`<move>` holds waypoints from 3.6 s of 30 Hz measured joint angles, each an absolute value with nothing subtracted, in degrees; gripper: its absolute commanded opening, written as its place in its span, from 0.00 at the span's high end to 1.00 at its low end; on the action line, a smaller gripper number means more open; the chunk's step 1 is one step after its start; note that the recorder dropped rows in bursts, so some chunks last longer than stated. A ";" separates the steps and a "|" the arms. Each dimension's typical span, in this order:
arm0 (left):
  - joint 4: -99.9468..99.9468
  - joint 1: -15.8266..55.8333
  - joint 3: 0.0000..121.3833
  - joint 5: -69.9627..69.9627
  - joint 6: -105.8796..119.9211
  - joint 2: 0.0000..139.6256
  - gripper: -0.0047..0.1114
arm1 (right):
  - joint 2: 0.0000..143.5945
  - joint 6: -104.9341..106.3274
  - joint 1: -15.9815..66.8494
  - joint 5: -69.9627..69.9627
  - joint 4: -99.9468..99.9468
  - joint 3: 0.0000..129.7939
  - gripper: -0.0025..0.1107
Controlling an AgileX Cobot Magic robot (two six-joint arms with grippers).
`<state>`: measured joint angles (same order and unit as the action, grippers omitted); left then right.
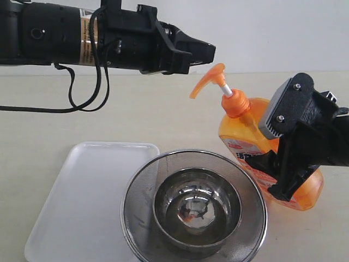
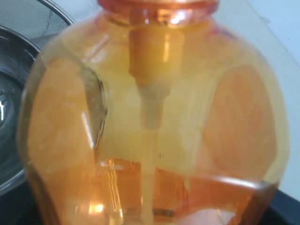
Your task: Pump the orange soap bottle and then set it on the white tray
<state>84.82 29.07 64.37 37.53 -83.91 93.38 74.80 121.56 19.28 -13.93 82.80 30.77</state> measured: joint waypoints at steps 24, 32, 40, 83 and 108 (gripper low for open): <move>93.13 29.07 65.12 38.88 -91.22 94.74 0.92 | 74.71 121.56 19.28 -13.38 82.45 30.77 0.98; 96.12 29.07 65.11 39.27 -92.63 94.74 0.92 | 74.71 121.65 19.25 -12.52 81.66 30.49 0.98; 96.58 29.07 65.11 39.75 -92.63 94.74 0.92 | 74.71 121.65 19.15 -12.15 81.66 30.39 0.98; 99.74 29.07 63.61 36.25 -93.93 83.08 0.92 | 70.75 121.42 19.15 -2.39 99.69 43.47 0.98; 100.10 29.07 33.74 50.42 -99.88 72.58 0.92 | 70.86 121.33 19.15 1.75 100.14 46.80 0.98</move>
<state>100.10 29.07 33.74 50.42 -99.88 72.58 70.86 121.33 19.15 1.75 100.14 46.80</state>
